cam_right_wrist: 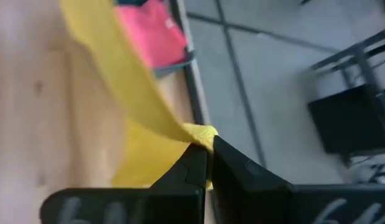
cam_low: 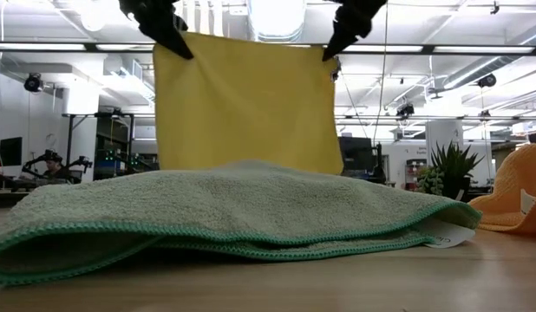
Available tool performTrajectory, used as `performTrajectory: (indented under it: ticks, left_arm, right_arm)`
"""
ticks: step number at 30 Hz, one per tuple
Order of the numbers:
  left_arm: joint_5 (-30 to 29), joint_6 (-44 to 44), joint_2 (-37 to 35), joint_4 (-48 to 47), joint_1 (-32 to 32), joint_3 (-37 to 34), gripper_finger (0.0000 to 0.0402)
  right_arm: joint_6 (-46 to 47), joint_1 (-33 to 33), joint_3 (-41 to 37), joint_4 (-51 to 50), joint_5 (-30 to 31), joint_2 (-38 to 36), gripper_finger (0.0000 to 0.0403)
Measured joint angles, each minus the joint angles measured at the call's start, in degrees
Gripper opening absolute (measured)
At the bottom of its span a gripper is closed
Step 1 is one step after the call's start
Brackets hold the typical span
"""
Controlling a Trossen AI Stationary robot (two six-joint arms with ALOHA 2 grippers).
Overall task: Fold microfiber towels
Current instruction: Fold the yellow microfiber towel
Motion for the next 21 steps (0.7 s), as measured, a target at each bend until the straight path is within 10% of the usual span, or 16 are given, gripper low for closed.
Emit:
performTrajectory:
  ticks: [21]
  left_arm:
    - [4.9, -20.4, 1.9, 9.7, -18.5, -18.8, 0.0000]
  right_arm:
    - [24.5, 17.3, -20.9, -1.7, -15.4, 0.4, 0.0008]
